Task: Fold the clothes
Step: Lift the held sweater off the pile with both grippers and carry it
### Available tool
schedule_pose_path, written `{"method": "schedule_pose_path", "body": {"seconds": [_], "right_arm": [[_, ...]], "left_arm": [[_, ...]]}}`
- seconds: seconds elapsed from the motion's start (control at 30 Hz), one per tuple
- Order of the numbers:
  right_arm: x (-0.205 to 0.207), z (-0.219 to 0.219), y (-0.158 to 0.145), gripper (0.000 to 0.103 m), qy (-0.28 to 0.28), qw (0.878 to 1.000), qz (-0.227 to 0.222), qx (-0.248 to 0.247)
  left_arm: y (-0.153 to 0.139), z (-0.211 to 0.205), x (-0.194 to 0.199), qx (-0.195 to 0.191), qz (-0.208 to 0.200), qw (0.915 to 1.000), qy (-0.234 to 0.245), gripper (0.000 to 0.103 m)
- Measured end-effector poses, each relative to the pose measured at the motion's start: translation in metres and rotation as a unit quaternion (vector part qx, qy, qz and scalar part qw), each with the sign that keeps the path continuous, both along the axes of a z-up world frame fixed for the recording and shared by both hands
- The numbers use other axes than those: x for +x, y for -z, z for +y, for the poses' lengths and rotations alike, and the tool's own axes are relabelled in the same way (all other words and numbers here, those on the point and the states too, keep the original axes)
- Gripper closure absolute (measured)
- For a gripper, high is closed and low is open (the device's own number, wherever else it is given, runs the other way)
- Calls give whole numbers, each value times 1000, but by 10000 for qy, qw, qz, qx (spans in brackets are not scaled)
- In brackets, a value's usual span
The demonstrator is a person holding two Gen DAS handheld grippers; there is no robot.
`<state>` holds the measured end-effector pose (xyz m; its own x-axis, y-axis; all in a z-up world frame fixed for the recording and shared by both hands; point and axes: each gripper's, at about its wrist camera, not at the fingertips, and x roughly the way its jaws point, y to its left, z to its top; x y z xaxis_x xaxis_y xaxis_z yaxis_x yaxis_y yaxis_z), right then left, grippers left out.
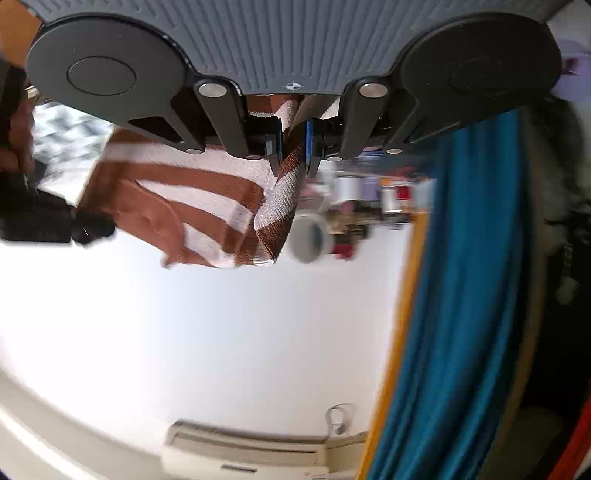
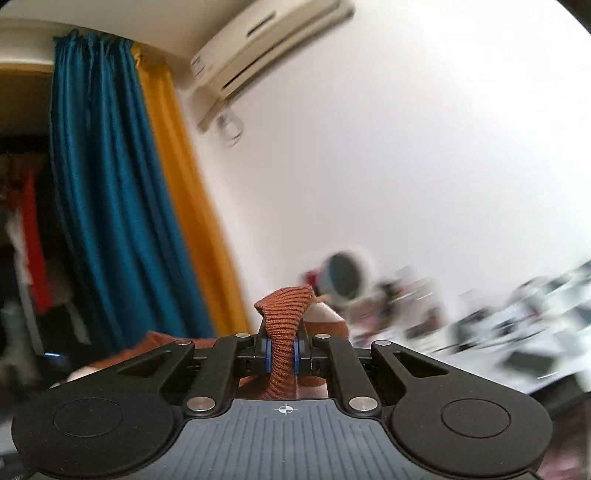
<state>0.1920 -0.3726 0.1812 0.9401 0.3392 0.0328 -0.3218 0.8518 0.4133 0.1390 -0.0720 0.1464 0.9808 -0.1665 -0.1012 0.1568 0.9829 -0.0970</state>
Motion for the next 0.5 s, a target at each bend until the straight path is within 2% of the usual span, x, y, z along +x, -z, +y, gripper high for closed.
{"method": "schedule_pose_path", "body": {"seconds": [0.07, 0.2, 0.37, 0.5], "right_arm": [[-42, -25, 2, 94, 424, 9990, 52, -93], [-107, -74, 0, 94, 1230, 9916, 372, -161], [-170, -133, 2, 94, 2055, 9772, 529, -121], [-212, -184, 10, 94, 2580, 9645, 548, -96]], "left_arm": [[3, -21, -6, -84, -47, 9993, 370, 92], [13, -70, -6, -155, 152, 9940, 1074, 92], [36, -124, 6, -196, 464, 9821, 1817, 92], [64, -183, 26, -213, 858, 9689, 2313, 92]]}}
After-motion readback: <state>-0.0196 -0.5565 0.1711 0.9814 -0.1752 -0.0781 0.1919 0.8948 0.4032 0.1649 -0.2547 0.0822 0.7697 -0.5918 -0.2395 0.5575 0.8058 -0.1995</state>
